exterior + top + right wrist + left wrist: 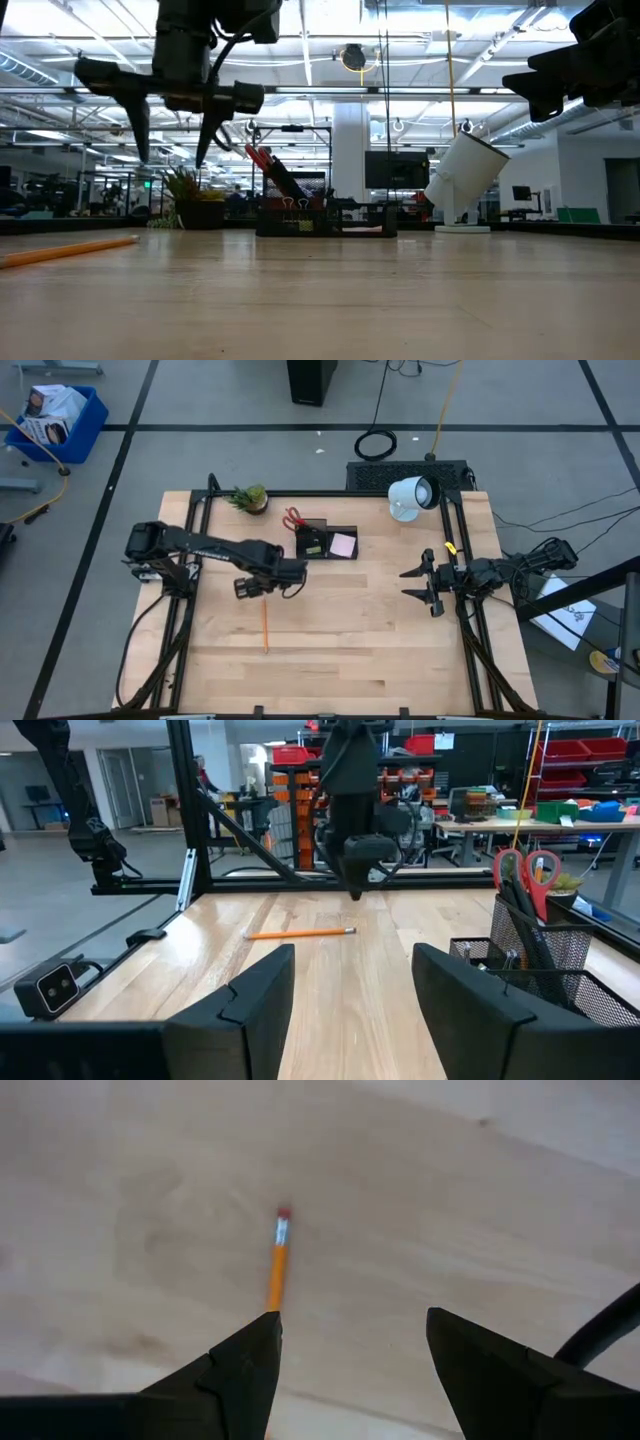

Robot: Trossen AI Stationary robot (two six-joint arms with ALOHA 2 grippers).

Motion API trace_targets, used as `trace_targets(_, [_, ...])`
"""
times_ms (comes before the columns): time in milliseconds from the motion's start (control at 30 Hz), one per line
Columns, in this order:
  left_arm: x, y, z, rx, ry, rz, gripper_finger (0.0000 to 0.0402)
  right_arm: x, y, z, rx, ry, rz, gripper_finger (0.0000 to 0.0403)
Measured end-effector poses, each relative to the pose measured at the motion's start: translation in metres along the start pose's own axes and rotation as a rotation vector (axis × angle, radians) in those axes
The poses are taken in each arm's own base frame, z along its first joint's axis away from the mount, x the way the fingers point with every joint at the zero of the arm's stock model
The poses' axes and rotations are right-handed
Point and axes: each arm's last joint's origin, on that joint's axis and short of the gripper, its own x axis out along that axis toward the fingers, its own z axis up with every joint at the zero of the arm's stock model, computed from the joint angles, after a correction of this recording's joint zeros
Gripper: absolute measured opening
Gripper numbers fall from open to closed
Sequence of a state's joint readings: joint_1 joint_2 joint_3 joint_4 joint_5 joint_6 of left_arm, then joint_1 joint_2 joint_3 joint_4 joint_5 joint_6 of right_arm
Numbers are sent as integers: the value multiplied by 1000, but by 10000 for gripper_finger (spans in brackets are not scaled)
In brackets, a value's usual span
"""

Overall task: Pick and place office supplies into organizer
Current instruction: Put the pencil into the mesh organizer

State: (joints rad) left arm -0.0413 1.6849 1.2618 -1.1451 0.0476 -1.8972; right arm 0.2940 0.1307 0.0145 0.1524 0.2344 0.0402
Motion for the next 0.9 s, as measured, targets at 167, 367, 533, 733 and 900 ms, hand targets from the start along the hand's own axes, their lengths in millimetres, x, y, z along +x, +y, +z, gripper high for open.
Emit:
trace_targets(167, [19,7,-17,-66,13,-29,253,0,0,0,0,0,0,194])
trace_targets(367, [32,14,-23,-135,-6,-41,253,0,0,0,0,0,0,194])
trace_targets(533, [43,22,-19,-183,-9,19,253,0,0,0,0,0,0,194])
trace_targets(733, [52,29,-16,-155,-23,55,253,0,0,0,0,0,0,194])
trace_targets(900, [56,30,-13,-114,-100,23,253,0,0,0,0,0,0,194])
